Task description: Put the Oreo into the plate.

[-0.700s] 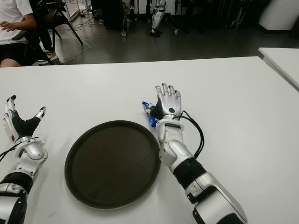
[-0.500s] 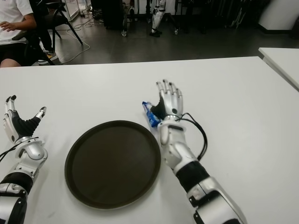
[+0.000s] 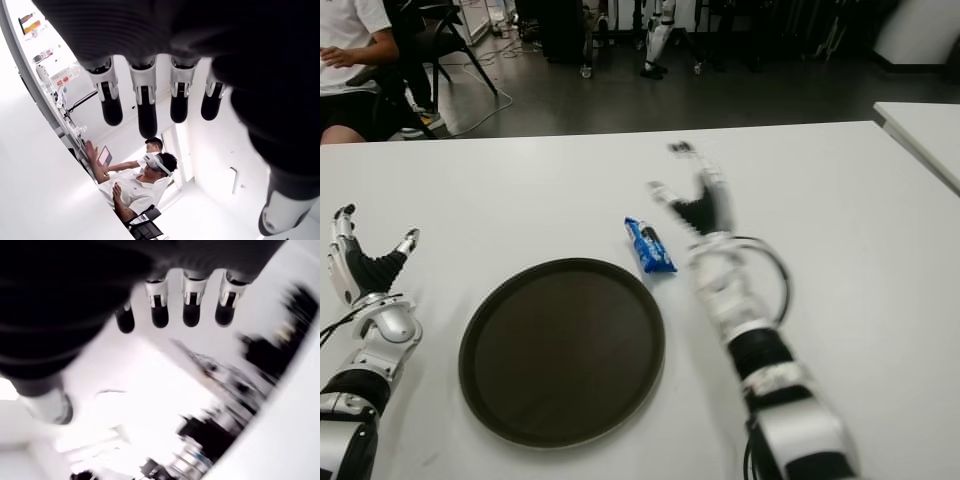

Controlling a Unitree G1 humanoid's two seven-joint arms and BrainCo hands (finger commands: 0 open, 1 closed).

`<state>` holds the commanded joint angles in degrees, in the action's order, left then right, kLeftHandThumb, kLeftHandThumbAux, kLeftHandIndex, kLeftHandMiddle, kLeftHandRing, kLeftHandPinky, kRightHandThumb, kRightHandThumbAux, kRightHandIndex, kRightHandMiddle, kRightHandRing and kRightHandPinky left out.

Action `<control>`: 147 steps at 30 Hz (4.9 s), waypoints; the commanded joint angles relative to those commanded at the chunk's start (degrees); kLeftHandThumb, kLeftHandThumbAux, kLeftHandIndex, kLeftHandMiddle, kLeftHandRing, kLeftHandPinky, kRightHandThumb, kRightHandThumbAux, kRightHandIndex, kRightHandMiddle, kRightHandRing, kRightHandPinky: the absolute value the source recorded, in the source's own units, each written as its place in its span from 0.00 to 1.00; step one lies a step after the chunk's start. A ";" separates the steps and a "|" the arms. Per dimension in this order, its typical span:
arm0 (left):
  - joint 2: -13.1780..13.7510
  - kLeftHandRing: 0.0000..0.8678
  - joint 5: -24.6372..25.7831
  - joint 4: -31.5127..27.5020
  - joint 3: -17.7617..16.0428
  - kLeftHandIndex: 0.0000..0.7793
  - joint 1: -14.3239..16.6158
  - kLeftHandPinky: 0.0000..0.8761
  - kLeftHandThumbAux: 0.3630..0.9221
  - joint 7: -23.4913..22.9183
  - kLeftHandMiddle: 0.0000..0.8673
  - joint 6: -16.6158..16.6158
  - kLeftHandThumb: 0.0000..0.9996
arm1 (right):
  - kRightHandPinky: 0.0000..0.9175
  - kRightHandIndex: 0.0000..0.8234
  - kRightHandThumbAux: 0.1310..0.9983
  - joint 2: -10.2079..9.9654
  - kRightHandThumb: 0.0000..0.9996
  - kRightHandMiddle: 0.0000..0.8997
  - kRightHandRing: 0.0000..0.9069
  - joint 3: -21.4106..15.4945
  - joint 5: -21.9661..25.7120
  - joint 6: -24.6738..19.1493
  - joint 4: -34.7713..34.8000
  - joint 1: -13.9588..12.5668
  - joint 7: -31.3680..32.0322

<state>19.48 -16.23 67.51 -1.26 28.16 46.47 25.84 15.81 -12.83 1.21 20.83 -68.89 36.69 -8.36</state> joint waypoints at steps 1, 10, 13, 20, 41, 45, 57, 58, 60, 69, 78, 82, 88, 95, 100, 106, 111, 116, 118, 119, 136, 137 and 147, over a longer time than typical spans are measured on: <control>0.11 0.13 0.33 0.06 -0.23 0.06 0.01 0.13 0.60 -0.56 0.11 0.27 0.23 | 0.00 0.00 0.46 0.64 0.01 0.00 0.00 2.18 -2.86 0.58 -0.98 -0.68 -2.89; -0.01 0.13 4.42 1.17 -2.82 0.07 0.13 0.08 0.64 -7.16 0.13 1.18 0.11 | 0.00 0.00 0.46 0.19 0.00 0.00 0.00 7.80 -9.76 1.70 -4.51 0.03 -9.99; 0.02 0.11 5.37 1.49 -3.59 0.07 0.23 0.07 0.65 -8.76 0.12 1.62 0.07 | 0.00 0.00 0.45 -1.48 0.00 0.00 0.00 8.64 -10.69 2.66 -5.10 1.50 -11.59; -0.15 0.08 8.57 2.15 -6.23 0.07 0.62 0.04 0.65 -14.11 0.09 3.29 0.01 | 0.00 0.00 0.42 -3.65 0.00 0.00 0.00 7.93 -9.17 5.05 -5.67 3.00 -9.62; -1.94 0.00 19.38 2.41 -14.21 0.00 0.77 0.00 0.67 -33.52 0.00 8.82 0.00 | 0.00 0.00 0.39 -3.90 0.00 0.00 0.00 4.64 -6.74 5.59 -6.42 2.86 0.07; -1.86 0.00 19.19 2.33 -14.14 0.00 0.75 0.00 0.69 -33.64 0.00 9.03 0.00 | 0.00 0.00 0.40 -3.86 0.00 0.00 0.00 5.21 -7.63 5.53 -6.34 2.89 -0.86; -1.79 0.00 18.52 2.33 -13.81 0.00 0.59 0.00 0.63 -33.07 0.00 9.61 0.00 | 0.00 0.00 0.40 -3.87 0.00 0.00 0.00 5.32 -7.60 4.22 -6.82 3.15 -1.22; -1.79 0.00 18.47 2.34 -13.78 0.00 0.55 0.00 0.63 -33.00 0.00 9.64 0.00 | 0.00 0.00 0.40 -3.88 0.00 0.00 0.00 5.40 -7.70 4.20 -6.86 3.13 -1.31; -1.73 0.00 18.29 2.39 -13.66 0.00 0.51 0.00 0.63 -32.80 0.00 9.64 0.00 | 0.00 0.00 0.40 -3.89 0.00 0.00 0.00 5.54 -7.88 4.15 -6.92 3.12 -1.44; -1.79 0.00 18.23 2.28 -13.65 0.00 0.52 0.00 0.64 -32.86 0.00 9.80 0.00 | 0.00 0.00 0.39 -4.34 0.00 0.00 0.00 5.91 -7.93 5.56 -6.50 2.99 -1.60; -1.71 0.00 17.78 1.78 -13.32 0.00 0.17 0.00 0.63 -32.66 0.00 10.21 0.00 | 0.00 0.00 0.39 -4.38 0.00 0.00 0.00 6.98 -9.13 6.46 -6.27 2.95 -3.12; -1.66 0.00 17.52 1.78 -13.24 0.00 0.17 0.00 0.61 -32.55 0.00 10.11 0.00 | 0.00 0.00 0.39 -4.62 0.00 0.00 0.00 7.37 -9.53 6.24 -6.05 3.25 -3.83; -1.44 0.00 16.71 1.84 -12.91 0.00 0.30 0.00 0.57 -31.65 0.00 9.93 0.00 | 0.00 0.00 0.39 -7.65 0.00 0.00 0.00 9.71 -11.03 5.18 -1.89 5.52 -7.83; -1.63 0.00 14.73 1.80 -11.64 0.00 0.26 0.00 0.56 -29.90 0.00 10.33 0.00 | 0.00 0.00 0.44 -8.28 0.00 0.00 0.00 16.17 -18.08 5.58 6.34 1.26 -14.29; -1.49 0.00 13.51 1.78 -10.80 0.00 0.29 0.00 0.59 -28.87 0.00 10.67 0.00 | 0.00 0.00 0.51 -9.11 0.00 0.00 0.00 19.97 -22.19 2.70 8.10 0.65 -16.29; -1.34 0.00 12.77 1.89 -10.26 0.00 0.34 0.00 0.60 -27.86 0.00 11.10 0.00 | 0.01 0.00 0.49 -8.96 0.00 0.00 0.00 23.07 -25.10 -4.41 10.75 1.12 -14.10; -1.23 0.00 12.71 2.33 -10.38 0.00 0.48 0.00 0.61 -27.61 0.00 11.00 0.00 | 0.03 0.00 0.51 -9.35 0.00 0.00 0.00 23.90 -24.91 -9.86 15.02 0.40 -10.71; -1.36 0.00 12.85 2.61 -10.68 0.00 0.61 0.00 0.61 -27.52 0.00 10.89 0.00 | 0.04 0.00 0.53 -9.25 0.04 0.00 0.00 23.94 -24.12 -11.90 18.87 -1.15 -8.07; -1.52 0.00 12.85 2.63 -10.68 0.00 0.68 0.00 0.61 -27.45 0.00 10.85 0.00 | 0.04 0.00 0.54 -9.36 0.05 0.00 0.00 23.87 -23.68 -12.78 19.99 -1.50 -6.64; -1.57 0.00 12.86 2.63 -10.69 0.00 0.70 0.00 0.61 -27.47 0.00 10.83 0.00 | 0.04 0.00 0.53 -9.43 0.06 0.00 0.00 23.81 -23.43 -13.21 20.47 -1.64 -5.92; -1.52 0.00 12.12 2.69 -10.08 0.00 0.89 0.00 0.61 -26.90 0.00 10.67 0.00 | 0.03 0.00 0.54 -8.80 0.11 0.00 0.00 25.66 -24.83 -22.18 27.53 -2.78 -0.51; -1.54 0.00 12.09 2.67 -10.02 0.00 0.89 0.00 0.60 -26.82 0.00 10.69 0.00 | 0.03 0.00 0.55 -8.68 0.11 0.00 0.00 25.86 -25.05 -23.05 28.28 -2.89 -0.28; -1.35 0.00 11.65 2.94 -9.16 0.00 1.01 0.00 0.56 -26.29 0.00 9.87 0.00 | 0.00 0.00 0.60 -7.55 0.12 0.00 0.00 31.29 -33.24 -39.28 35.94 -2.78 3.53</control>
<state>18.12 -4.58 70.45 -10.42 29.16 20.18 35.71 8.26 18.45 -32.03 -18.45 -32.95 33.92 -4.83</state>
